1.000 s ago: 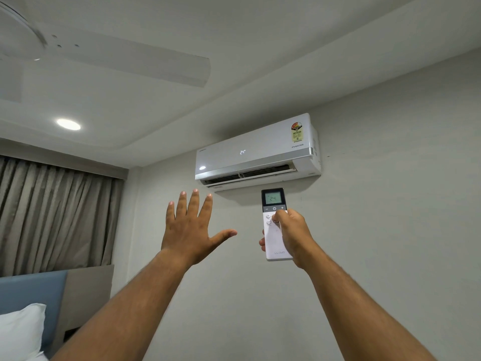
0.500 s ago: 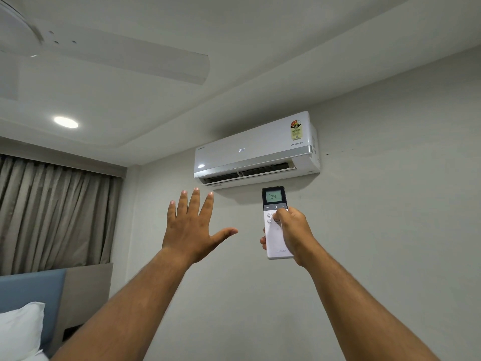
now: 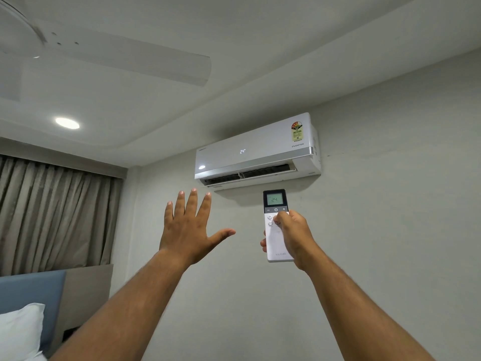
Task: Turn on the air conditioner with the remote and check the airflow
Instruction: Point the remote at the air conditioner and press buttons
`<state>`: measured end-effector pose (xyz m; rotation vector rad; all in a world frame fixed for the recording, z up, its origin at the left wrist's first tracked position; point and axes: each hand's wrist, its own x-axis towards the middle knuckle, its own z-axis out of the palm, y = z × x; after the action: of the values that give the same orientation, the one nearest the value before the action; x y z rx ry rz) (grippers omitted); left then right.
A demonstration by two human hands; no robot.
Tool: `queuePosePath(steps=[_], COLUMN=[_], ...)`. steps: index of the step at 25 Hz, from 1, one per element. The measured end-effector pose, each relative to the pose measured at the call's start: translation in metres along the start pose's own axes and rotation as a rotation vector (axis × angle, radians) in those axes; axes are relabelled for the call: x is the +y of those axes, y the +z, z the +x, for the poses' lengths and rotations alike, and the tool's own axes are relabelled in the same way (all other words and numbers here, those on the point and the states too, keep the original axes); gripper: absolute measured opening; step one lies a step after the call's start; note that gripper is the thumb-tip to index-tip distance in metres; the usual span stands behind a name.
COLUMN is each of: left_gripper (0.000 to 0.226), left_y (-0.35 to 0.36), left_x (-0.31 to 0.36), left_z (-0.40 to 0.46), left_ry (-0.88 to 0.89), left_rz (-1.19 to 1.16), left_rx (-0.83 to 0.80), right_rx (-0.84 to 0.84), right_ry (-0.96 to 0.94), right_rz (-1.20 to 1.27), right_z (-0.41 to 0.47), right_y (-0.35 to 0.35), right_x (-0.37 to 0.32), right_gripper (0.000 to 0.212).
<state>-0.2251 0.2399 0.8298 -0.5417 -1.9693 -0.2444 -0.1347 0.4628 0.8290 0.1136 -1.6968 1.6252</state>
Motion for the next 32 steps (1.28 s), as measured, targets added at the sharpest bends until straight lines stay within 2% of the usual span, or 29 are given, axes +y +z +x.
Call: queuePosePath(steps=[15,32], left_gripper=[0.113,0.115], left_y=[0.0,0.004], left_x=[-0.01,-0.015], left_z=[0.0,-0.003], left_ry=[-0.015,-0.043], left_rz=[0.021,-0.024], left_rx=[0.004,-0.015], right_rx=[-0.005,-0.029], right_ry=[0.02,0.095], right_rz=[0.006,0.027], right_z=[-0.005,-0.006], right_y=[0.012,0.019], right_x=[0.009,0.013], right_gripper=[0.01,0.018])
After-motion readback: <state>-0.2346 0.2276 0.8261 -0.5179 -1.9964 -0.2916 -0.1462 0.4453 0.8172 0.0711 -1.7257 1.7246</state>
